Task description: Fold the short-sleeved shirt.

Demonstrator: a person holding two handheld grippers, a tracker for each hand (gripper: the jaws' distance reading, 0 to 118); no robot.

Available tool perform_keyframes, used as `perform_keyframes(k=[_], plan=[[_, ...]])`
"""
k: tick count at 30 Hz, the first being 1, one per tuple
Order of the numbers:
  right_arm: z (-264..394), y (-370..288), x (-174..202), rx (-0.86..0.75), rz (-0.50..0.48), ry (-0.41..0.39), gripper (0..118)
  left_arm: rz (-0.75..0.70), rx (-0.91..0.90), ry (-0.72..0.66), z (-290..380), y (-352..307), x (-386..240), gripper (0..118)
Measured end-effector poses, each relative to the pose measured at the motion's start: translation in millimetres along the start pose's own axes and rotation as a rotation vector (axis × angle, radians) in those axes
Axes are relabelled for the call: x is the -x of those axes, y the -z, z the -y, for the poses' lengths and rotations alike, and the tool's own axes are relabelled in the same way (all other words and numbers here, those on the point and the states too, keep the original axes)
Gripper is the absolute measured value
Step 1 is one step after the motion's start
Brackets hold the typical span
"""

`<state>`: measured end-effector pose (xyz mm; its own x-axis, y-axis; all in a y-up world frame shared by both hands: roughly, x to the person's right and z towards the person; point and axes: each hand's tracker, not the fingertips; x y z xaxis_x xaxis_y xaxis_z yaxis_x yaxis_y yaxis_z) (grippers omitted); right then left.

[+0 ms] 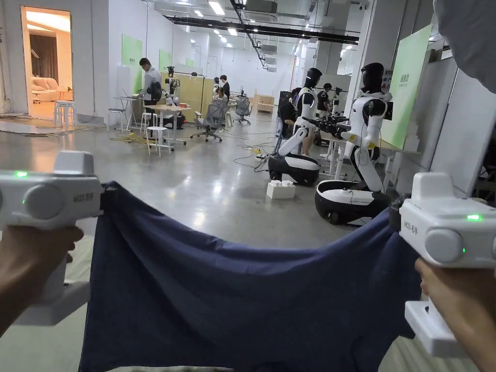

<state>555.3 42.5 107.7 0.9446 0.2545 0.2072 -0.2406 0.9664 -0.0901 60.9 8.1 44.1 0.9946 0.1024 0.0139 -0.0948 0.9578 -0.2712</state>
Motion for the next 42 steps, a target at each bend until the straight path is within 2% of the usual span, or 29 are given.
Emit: perform_keyframes(k=[4,8,12,19,25,27,29,31,34,35,38,42], plan=[[26,-34,-1,0.021,-0.017,0.068,2,0.012,0.01,-0.012,40,-33,16,5],[50,-80,-1,0.015,-0.028,0.089,2,0.019,-0.047,0.013,75,-71,28,5],[74,-124,-4,0.016,-0.037,0.091,2,0.017,-0.057,0.045,111,-117,39,5],[116,-199,-4,0.078,-0.042,0.074,2,0.026,-0.029,0.008,164,-178,59,5],[161,-246,6,0.182,-0.069,0.059,2,0.033,0.091,-0.015,224,-212,62,5],[181,-257,11,0.274,-0.098,0.081,2,0.018,0.143,-0.039,247,-219,60,5],[200,-263,19,0.303,-0.104,0.023,2,0.021,0.222,-0.036,271,-218,62,5],[228,-264,25,0.419,-0.135,0.082,1,0.015,0.291,-0.029,295,-215,57,5],[267,-255,35,0.559,-0.178,0.059,2,0.014,0.415,0.013,329,-202,55,6],[278,-253,37,0.562,-0.143,0.061,2,-0.003,0.445,0.029,341,-196,52,6],[316,-237,48,0.689,-0.183,0.018,2,0.001,0.536,0.036,367,-178,51,6],[352,-225,55,0.763,-0.181,0.052,2,-0.017,0.57,0.046,395,-161,42,9]])
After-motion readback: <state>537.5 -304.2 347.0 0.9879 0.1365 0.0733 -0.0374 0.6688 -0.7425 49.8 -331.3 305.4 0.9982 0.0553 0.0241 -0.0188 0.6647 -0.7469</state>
